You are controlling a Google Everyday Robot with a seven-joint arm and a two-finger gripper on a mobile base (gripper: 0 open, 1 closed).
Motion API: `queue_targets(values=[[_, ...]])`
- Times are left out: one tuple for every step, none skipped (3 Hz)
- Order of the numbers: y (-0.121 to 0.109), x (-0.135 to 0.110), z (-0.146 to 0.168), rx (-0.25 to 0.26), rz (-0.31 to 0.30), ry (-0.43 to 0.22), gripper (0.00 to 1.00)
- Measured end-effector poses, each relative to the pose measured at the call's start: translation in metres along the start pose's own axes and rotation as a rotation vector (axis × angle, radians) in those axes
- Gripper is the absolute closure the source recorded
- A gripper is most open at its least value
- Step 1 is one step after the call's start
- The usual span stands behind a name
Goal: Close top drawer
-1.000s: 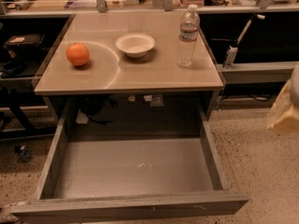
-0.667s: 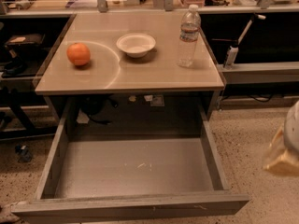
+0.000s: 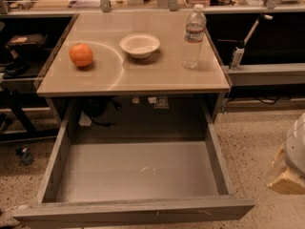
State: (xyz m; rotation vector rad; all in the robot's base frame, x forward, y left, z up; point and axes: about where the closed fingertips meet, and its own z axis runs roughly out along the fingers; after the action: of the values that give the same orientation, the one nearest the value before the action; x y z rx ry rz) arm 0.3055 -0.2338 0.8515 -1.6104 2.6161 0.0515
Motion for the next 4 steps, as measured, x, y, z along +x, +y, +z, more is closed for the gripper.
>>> queue_targets(values=[[0.026,-0.001,0.035,-0.079,0.020,-0.004,1.00],[0.068,-0.014,0.100,-0.202,0.048,-0.023,1.00],[0.101,-0.025,0.148,-0.301,0.065,-0.034,1.00],[0.104,-0.024,0.152,-0.305,0.064,-0.030,1.00]])
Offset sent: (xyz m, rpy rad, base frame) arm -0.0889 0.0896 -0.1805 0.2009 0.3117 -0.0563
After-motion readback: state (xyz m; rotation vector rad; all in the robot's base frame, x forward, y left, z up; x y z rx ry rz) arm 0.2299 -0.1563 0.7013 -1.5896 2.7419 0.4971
